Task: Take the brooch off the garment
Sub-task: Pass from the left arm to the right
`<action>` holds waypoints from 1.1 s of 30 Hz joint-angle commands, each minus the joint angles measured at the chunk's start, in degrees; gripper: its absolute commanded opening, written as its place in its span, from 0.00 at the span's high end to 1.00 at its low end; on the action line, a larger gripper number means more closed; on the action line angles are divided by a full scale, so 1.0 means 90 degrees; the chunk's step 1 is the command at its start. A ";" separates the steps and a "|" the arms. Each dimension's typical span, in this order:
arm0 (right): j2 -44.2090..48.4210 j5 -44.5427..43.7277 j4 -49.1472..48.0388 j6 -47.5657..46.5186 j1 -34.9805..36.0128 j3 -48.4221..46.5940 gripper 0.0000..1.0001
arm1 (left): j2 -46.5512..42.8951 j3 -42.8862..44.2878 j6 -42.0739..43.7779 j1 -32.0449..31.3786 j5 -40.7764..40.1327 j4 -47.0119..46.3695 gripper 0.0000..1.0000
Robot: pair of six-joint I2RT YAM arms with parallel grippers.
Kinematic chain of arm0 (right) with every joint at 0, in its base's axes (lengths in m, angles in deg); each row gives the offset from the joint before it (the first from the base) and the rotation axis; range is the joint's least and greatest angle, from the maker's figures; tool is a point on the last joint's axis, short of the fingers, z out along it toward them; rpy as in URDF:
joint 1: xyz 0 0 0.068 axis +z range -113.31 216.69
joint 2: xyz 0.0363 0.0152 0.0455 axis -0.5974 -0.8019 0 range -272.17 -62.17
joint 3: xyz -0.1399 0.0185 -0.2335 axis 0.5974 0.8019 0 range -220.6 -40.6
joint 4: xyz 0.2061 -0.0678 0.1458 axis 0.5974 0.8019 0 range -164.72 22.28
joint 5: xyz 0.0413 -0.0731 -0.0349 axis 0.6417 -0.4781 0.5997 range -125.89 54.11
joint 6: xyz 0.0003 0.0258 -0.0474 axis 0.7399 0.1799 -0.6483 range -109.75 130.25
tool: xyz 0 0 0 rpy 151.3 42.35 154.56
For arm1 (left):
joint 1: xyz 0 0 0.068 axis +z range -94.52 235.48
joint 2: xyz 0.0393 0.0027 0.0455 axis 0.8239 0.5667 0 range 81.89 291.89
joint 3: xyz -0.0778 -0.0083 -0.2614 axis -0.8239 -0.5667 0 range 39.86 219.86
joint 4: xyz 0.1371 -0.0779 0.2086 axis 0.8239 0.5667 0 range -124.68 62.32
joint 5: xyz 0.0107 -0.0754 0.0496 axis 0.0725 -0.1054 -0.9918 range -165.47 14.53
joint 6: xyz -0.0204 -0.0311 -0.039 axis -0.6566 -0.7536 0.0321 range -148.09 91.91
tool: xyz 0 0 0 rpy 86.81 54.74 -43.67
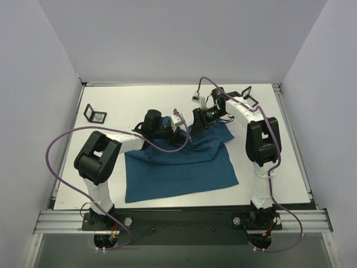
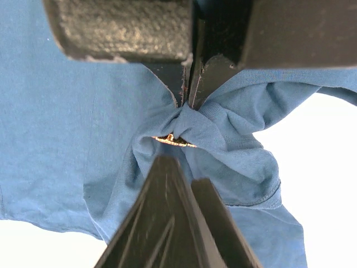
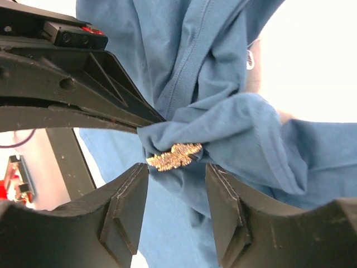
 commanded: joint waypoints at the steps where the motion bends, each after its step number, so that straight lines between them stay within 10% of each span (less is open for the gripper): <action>1: 0.0010 0.0589 0.0271 -0.0016 -0.0054 -0.0179 0.53 | 0.0032 0.0170 -0.0026 0.0023 0.0189 -0.0123 1.00; 13: 0.0020 -0.0075 0.0282 0.0022 0.0317 -0.0227 0.52 | 0.0062 0.0228 -0.0026 0.0023 0.0179 -0.0035 1.00; 33: 0.0039 -0.0954 0.0291 0.0023 0.0278 -0.0198 0.85 | 0.0091 0.0199 -0.0075 0.0023 0.0238 -0.0035 1.00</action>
